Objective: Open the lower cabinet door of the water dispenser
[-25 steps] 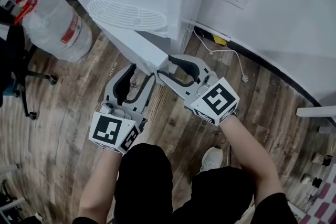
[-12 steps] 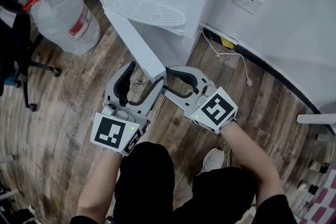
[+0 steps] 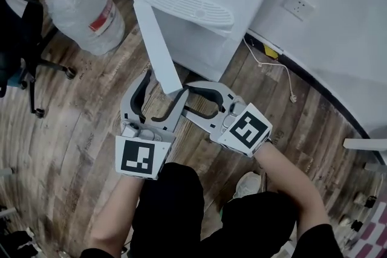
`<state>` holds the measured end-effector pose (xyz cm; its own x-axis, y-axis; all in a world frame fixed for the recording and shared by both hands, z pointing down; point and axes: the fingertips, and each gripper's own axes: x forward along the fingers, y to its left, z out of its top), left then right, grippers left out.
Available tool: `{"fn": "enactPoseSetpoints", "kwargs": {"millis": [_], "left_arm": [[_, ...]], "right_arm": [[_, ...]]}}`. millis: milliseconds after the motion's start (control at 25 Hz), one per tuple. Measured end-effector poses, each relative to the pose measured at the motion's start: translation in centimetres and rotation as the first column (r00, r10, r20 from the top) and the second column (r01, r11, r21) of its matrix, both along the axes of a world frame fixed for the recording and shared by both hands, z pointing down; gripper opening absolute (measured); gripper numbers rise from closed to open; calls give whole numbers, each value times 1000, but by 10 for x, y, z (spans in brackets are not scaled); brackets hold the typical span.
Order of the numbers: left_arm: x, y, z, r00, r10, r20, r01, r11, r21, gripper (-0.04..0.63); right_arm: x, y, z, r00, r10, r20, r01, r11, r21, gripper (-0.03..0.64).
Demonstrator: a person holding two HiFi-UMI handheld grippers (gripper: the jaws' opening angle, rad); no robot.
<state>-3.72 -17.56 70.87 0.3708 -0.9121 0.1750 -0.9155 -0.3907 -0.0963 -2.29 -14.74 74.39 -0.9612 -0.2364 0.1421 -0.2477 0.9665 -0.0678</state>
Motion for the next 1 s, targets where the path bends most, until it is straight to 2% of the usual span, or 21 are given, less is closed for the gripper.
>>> {"fn": "enactPoseSetpoints", "kwargs": {"millis": [160,320,680,1000], "left_arm": [[-19,7,1,999,-52,1,52,999,-2,324],[-40,16,2,996,-83,-26,82,997,-8,322],[-90,34,2,987,-162,4,162,987,-23,305],[-143,44,1,962,-272,20,272,962,-9,264]], "right_arm": [[-17,10,-1,998,-56,11,56,998,-17,179],[-32,16,0,995,-99,21,100,995,-28,169],[-26,1,-6,994,-104,19,104,994,-17,129],[-32,-9,-24,994,-100,40,100,995,-3,101]]}}
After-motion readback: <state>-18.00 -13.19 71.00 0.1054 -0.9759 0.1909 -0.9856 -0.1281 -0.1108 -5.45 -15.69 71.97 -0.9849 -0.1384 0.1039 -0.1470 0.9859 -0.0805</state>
